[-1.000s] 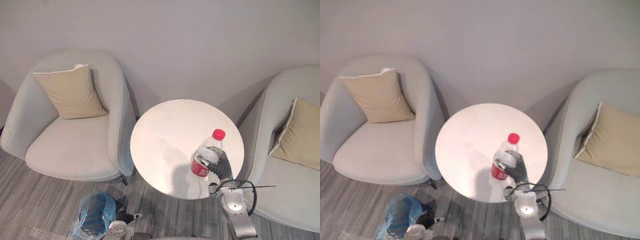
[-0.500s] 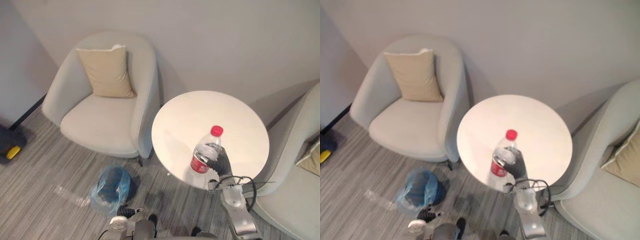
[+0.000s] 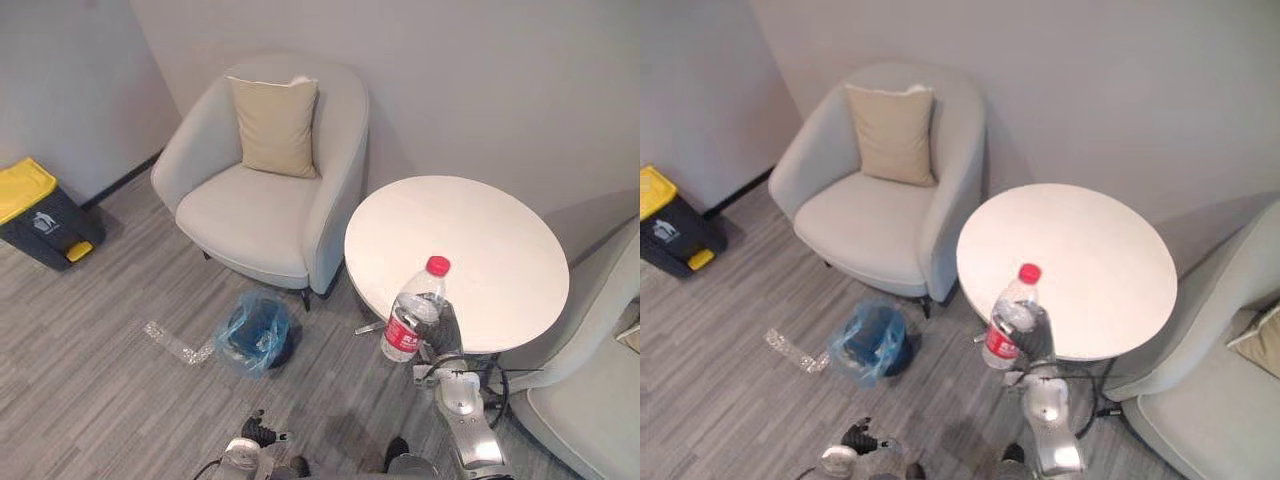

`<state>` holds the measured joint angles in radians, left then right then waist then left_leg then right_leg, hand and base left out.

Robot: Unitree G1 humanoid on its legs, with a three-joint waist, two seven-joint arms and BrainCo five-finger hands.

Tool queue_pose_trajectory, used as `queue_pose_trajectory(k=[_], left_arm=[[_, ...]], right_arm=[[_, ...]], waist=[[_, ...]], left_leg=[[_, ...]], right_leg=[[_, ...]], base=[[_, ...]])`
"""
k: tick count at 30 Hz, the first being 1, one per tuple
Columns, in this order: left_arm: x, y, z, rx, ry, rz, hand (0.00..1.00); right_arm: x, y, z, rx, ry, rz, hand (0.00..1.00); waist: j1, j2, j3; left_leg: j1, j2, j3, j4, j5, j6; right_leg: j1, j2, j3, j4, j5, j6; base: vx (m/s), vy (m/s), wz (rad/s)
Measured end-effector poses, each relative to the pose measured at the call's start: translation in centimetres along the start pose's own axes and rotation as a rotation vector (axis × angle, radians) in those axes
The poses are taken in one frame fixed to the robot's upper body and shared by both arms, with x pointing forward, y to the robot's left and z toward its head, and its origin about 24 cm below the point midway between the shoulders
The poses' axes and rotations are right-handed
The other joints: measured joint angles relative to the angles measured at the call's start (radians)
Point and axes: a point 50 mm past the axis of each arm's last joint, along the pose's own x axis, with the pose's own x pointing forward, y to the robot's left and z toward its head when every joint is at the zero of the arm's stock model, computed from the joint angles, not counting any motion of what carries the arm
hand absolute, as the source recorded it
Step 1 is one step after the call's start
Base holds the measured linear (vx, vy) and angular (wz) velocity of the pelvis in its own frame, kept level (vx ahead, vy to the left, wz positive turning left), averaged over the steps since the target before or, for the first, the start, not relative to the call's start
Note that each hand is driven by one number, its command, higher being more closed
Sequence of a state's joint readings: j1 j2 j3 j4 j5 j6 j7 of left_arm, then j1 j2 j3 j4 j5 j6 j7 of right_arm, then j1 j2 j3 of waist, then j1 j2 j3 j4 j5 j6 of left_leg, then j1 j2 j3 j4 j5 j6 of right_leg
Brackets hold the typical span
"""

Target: Gather rubbish on tea table into small bin, then transfer packed bag to large trash can.

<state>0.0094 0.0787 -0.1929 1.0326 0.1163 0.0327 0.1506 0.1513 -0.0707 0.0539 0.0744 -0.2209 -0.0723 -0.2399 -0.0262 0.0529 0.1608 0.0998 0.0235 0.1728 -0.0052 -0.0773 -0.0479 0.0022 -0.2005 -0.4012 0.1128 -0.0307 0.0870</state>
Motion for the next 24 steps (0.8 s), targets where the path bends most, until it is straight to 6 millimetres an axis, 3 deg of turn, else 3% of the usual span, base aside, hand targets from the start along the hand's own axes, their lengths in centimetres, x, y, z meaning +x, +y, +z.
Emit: queue_pose_trajectory(k=[3,5,7,10,12,13,16,18,20,22,24], left_arm=[[0.0,0.1,-0.4,-0.006,0.016,0.003,0.00],[0.0,0.3,-0.2,-0.024,0.014,0.012,0.00],[0.0,0.5,-0.7,-0.034,0.031,0.019,0.00],[0.1,0.6,-0.6,-0.043,0.029,0.026,0.00],[0.1,0.9,-0.3,-0.073,0.020,0.039,0.00],[0.1,0.9,0.2,-0.115,0.003,0.050,0.00],[0.1,1.8,0.9,-0.179,-0.026,0.084,0.00],[0.1,2.1,0.9,-0.184,-0.026,0.099,0.00],[0.1,1.9,0.8,-0.210,-0.016,0.097,0.00],[0.1,1.9,0.7,-0.208,-0.012,0.098,0.00],[0.2,2.4,0.8,-0.199,-0.014,0.106,0.00]], right_arm=[[-0.8,-0.3,-1.1,-0.030,0.044,0.004,1.00],[-0.8,-0.4,-1.2,-0.039,0.044,0.012,1.00],[-1.1,-0.3,-1.4,-0.032,0.056,0.011,1.00],[-1.3,-0.5,-1.7,-0.036,0.066,0.012,1.00],[-1.5,-0.8,-1.2,-0.031,0.046,0.004,1.00],[-1.6,-0.8,-0.4,-0.021,0.015,0.001,1.00],[-1.3,-0.5,0.7,-0.002,-0.035,0.007,1.00],[-1.0,-0.1,1.3,0.017,-0.053,0.006,1.00],[-0.7,-0.1,1.2,0.027,-0.049,-0.009,1.00],[-0.8,-0.2,0.7,0.023,-0.023,-0.023,1.00],[-0.8,0.0,0.0,0.018,0.007,-0.021,1.00]], waist=[[-0.040,-0.012,0.004],[-0.018,-0.005,0.003],[-0.043,-0.016,0.006],[-0.039,-0.027,0.001],[-0.038,-0.034,0.005],[-0.026,-0.035,0.008],[0.018,-0.051,0.015],[0.032,-0.060,0.019],[0.030,-0.038,0.024],[0.031,-0.038,0.029],[0.028,-0.063,0.031]], left_leg=[[-0.029,-0.018,-0.104,-0.001,0.011,0.020],[-0.032,-0.018,-0.129,-0.049,0.051,0.010],[-0.041,-0.027,-0.191,-0.056,0.058,0.011],[-0.076,-0.030,-0.250,-0.004,0.068,0.000],[-0.139,-0.040,-0.257,0.119,0.041,0.019],[-0.201,-0.033,-0.217,0.266,-0.006,0.021],[-0.292,0.005,-0.062,0.490,-0.026,0.025],[-0.297,0.011,-0.035,0.500,-0.037,0.031],[-0.295,0.032,-0.018,0.427,-0.074,0.044],[-0.276,0.030,-0.019,0.302,-0.018,0.021],[-0.243,-0.015,-0.019,0.229,0.011,0.038]], right_leg=[[-0.049,0.082,0.289,0.089,-0.099,-0.028],[-0.076,0.107,0.341,0.136,-0.131,-0.008],[-0.073,0.129,0.387,0.167,-0.178,-0.007],[-0.049,0.116,0.324,0.185,-0.185,-0.031],[-0.003,0.103,0.305,0.162,-0.183,-0.032],[0.022,0.105,0.277,0.146,-0.182,-0.034],[0.102,0.112,0.235,0.099,-0.198,-0.067],[0.128,0.109,0.222,0.059,-0.197,-0.075],[0.130,0.112,0.205,0.055,-0.194,-0.076],[0.131,0.101,0.201,0.055,-0.199,-0.062],[0.131,0.072,0.225,0.038,-0.195,-0.048]], base=[[-0.07,-0.092,1.00],[0.03,-0.081,0.47],[0.08,-0.093,0.88],[0.10,-0.070,0.91],[0.12,0.012,1.20],[0.08,0.023,0.97],[0.04,-0.022,0.52],[0.04,0.008,0.28],[0.01,0.074,0.25],[0.07,0.142,0.20],[0.12,0.164,0.21]])
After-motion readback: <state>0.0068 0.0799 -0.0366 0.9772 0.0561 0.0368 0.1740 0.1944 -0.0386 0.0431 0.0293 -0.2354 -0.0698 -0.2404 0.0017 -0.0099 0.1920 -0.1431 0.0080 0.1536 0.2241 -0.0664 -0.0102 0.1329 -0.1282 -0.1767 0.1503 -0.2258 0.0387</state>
